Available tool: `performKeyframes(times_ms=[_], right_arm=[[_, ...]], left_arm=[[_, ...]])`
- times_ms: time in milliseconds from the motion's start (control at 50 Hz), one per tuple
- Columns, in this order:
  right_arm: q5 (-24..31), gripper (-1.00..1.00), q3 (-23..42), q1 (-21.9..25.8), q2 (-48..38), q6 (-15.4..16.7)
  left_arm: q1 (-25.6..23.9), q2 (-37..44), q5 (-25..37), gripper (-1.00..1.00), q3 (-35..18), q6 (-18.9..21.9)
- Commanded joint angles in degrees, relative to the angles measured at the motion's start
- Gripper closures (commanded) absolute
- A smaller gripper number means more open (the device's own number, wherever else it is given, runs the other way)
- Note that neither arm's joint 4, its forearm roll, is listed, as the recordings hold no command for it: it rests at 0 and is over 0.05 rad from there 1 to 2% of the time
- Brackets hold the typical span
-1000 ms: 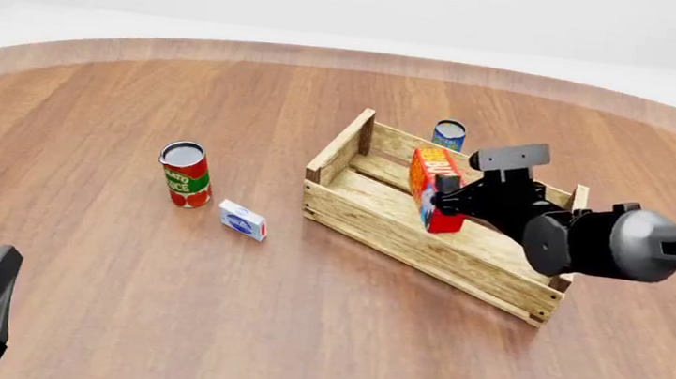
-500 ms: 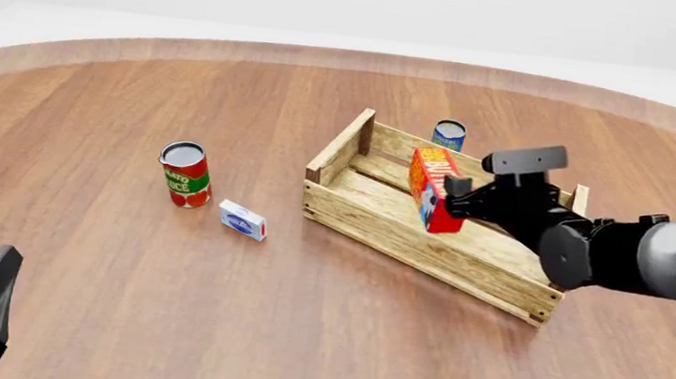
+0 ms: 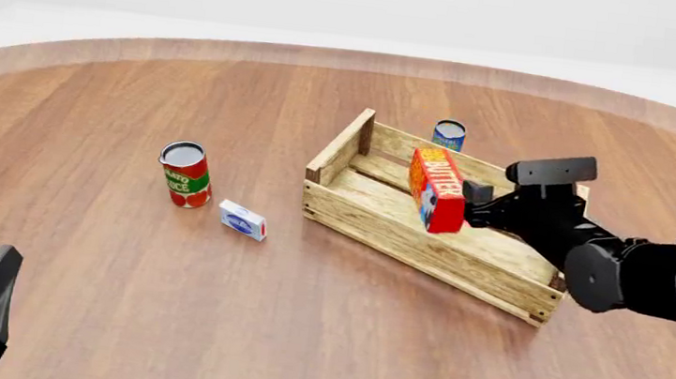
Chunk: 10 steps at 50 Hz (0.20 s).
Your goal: Pick up the butter and put it in the tray.
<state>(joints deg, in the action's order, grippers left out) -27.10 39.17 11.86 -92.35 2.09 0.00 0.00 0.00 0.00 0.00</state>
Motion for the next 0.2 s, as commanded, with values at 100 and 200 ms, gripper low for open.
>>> performKeyframes(times_ms=[100,200], right_arm=[[-1.32,-1.0,-3.18,-1.21,2.5,-0.54],[-2.03,-1.0,-4.31,-2.01,3.29,-0.64]], left_arm=[[0.0,0.0,0.0,-1.0,0.0,0.0],[0.0,0.0,0.0,-1.0,0.0,0.0]])
